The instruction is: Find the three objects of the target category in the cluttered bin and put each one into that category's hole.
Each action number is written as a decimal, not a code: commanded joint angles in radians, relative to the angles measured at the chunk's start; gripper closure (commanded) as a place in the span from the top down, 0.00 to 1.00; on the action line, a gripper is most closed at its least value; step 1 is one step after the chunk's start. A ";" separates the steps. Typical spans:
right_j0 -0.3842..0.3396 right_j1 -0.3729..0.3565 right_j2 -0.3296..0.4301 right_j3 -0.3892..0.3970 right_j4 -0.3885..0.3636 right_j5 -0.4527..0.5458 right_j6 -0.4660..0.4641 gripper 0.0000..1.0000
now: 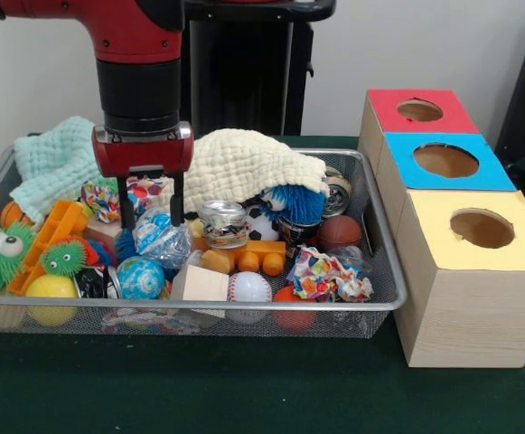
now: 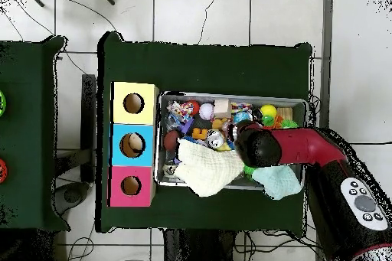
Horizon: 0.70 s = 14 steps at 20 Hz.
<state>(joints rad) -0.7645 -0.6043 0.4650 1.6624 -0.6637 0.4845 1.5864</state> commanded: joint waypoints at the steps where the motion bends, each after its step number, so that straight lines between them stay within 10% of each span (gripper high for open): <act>1: 0.029 0.038 -0.059 -0.032 -0.070 -0.015 0.018 1.00; 14: 0.074 0.074 -0.100 -0.035 -0.057 -0.066 0.042 1.00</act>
<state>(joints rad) -0.7031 -0.5969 0.3967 1.6620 -0.6635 0.4705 1.5864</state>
